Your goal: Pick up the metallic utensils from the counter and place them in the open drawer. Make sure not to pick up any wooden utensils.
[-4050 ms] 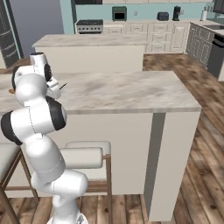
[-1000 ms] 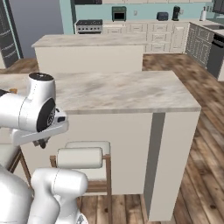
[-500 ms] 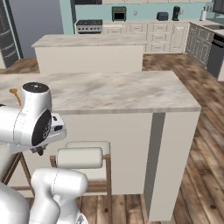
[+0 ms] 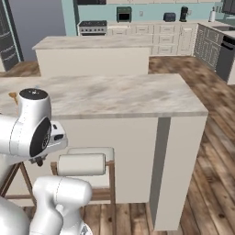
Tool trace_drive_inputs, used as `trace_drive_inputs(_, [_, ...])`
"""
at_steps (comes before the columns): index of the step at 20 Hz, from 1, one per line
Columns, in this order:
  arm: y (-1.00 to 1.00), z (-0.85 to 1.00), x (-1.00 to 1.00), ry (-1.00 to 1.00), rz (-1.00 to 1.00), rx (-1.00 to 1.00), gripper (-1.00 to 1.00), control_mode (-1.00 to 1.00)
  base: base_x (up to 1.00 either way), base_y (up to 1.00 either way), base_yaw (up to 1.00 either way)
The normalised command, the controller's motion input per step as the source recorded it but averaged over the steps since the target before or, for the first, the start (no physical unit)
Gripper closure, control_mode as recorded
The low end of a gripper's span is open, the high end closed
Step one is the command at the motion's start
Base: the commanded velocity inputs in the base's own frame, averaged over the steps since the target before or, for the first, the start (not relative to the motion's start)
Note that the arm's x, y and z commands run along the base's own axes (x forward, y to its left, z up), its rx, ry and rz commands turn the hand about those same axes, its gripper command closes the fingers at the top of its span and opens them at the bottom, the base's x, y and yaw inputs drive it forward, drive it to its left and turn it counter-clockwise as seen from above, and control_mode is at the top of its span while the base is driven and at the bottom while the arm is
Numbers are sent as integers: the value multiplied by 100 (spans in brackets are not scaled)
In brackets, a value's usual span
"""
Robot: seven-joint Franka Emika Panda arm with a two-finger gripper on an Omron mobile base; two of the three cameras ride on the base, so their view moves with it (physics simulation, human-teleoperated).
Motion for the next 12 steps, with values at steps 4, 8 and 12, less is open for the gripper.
trace_drive_inputs(4, [0, 0, 0, 0, 0, 0, 100, 100, -9, -96, 0])
trace_drive_inputs(8, [0, 0, 0, 0, 0, 0, 100, 100, -7, -100, 0])
trace_drive_inputs(12, [0, 0, 0, 0, 0, 0, 100, 100, 0, -100, 0])
